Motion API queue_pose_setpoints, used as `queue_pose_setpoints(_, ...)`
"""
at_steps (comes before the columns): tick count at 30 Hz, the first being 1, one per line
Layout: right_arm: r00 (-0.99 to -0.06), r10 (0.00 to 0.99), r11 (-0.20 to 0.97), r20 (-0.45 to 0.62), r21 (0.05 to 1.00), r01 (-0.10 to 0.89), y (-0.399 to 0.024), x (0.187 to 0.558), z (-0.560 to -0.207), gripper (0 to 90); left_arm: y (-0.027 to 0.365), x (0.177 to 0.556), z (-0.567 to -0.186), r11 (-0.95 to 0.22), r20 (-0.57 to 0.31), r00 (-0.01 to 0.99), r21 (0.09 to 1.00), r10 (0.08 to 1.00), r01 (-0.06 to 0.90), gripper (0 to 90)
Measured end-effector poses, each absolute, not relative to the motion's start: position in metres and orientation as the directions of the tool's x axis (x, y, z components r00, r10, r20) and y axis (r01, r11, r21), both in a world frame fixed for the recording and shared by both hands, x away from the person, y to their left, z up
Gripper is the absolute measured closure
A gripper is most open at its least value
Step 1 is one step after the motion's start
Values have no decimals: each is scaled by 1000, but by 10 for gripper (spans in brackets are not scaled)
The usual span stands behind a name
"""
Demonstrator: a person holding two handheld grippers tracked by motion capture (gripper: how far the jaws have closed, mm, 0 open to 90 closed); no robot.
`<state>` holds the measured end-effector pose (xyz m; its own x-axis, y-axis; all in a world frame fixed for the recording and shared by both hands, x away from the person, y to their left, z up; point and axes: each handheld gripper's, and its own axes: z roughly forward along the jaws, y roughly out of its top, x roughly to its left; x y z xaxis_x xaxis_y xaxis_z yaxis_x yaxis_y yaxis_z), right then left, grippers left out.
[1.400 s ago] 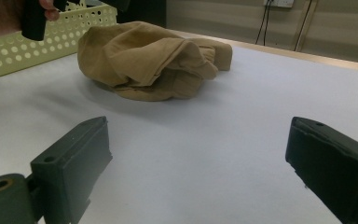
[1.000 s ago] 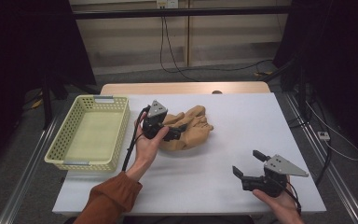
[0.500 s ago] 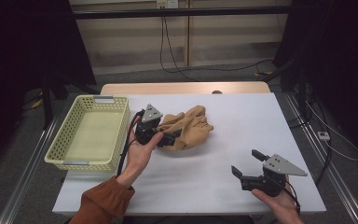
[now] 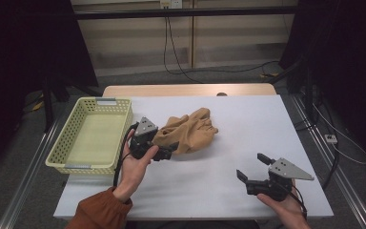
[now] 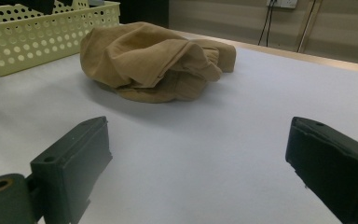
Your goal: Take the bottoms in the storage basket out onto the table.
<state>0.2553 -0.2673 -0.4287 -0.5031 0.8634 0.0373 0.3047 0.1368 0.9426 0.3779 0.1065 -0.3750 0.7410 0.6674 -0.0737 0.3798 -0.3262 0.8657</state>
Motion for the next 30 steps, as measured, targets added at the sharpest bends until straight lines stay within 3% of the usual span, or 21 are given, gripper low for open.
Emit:
queue_pose_setpoints(6, -501, 865, 134, 39, 943, 305, -267, 254, -429, 65, 114, 365, -378, -380, 0, 742, 859, 671, 343, 65)
queue_pose_setpoints(30, -500, 865, 141, 34, 941, 308, -266, 255, -429, 65, 156, 328, -405, -379, 4, 712, 849, 702, 369, 65)
